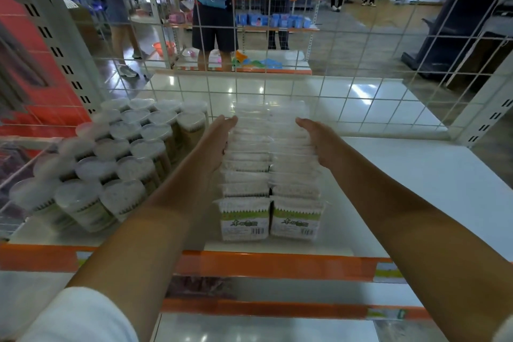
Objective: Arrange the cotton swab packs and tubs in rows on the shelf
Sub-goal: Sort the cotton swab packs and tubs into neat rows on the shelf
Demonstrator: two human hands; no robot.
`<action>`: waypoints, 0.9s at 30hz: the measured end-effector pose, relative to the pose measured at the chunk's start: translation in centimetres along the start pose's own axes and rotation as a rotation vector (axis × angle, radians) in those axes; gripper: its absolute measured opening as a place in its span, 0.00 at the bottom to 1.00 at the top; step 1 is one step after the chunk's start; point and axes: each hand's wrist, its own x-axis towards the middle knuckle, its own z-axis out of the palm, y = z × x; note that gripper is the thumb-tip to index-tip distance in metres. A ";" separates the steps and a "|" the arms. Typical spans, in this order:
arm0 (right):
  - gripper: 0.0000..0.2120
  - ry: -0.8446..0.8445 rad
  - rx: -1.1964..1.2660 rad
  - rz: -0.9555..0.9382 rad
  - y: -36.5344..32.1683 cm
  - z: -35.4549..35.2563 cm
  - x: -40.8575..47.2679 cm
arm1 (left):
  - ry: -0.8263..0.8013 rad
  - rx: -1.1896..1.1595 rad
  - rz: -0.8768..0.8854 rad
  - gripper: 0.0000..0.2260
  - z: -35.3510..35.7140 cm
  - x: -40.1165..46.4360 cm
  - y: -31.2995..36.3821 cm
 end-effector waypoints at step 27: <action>0.19 -0.119 -0.030 0.011 -2.1 0.1 3.7 | -0.090 -0.078 -0.032 0.18 0.9 4.7 1.0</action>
